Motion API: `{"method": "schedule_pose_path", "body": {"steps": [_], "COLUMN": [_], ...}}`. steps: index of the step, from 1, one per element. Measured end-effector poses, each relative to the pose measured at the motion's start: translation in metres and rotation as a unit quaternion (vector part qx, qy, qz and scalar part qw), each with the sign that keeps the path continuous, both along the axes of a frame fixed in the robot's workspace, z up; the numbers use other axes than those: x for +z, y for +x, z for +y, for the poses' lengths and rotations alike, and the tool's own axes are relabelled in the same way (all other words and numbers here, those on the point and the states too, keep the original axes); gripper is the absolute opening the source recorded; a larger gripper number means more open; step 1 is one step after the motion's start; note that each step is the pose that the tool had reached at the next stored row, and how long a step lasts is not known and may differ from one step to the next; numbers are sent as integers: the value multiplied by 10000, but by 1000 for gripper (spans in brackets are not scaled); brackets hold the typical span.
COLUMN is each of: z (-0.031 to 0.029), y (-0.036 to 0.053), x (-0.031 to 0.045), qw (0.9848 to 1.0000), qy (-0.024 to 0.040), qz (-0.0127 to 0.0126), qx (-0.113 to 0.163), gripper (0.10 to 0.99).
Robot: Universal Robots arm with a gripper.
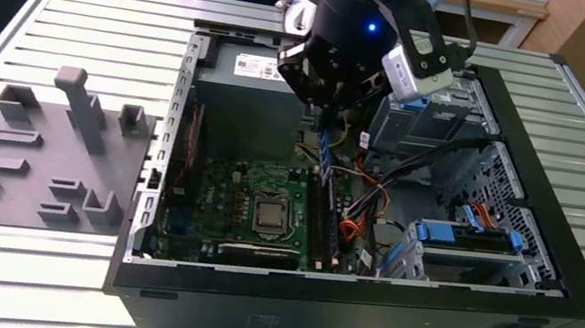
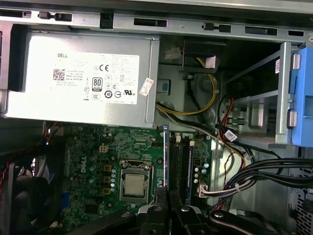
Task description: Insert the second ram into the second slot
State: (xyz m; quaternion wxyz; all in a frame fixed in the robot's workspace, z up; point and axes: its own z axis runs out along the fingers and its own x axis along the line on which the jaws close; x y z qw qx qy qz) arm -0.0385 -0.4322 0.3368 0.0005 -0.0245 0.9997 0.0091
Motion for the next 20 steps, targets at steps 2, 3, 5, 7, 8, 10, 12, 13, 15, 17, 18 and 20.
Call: {"method": "schedule_pose_path", "body": {"steps": [2, 3, 5, 7, 8, 10, 12, 13, 15, 17, 18, 20], "z": [0, 0, 0, 0, 0, 0, -4, -9, -16, -34, -43, -62], "y": [0, 0, 0, 0, 0, 0, 0, 0, 0, 1, 0, 0], "x": [-2, -6, -14, -23, -28, -39, -47, -51, -64, -76, -83, -93], "qw": [10000, 10000, 10000, 10000, 10000, 10000, 10000, 10000, 10000, 10000, 10000, 10000], "qy": [0, 1, 1, 0, 1, 0, 0, 1, 2, 8, 10, 12], "qz": [0, 0, 0, 0, 0, 0, 0, 0, 0, 0, 0, 0], "qx": [1, 1, 1, 1, 1, 1, 1, 1, 1, 2, 1, 1], "gripper": [133, 133, 133, 133, 133, 133, 133, 133, 133, 133, 133, 133]}}
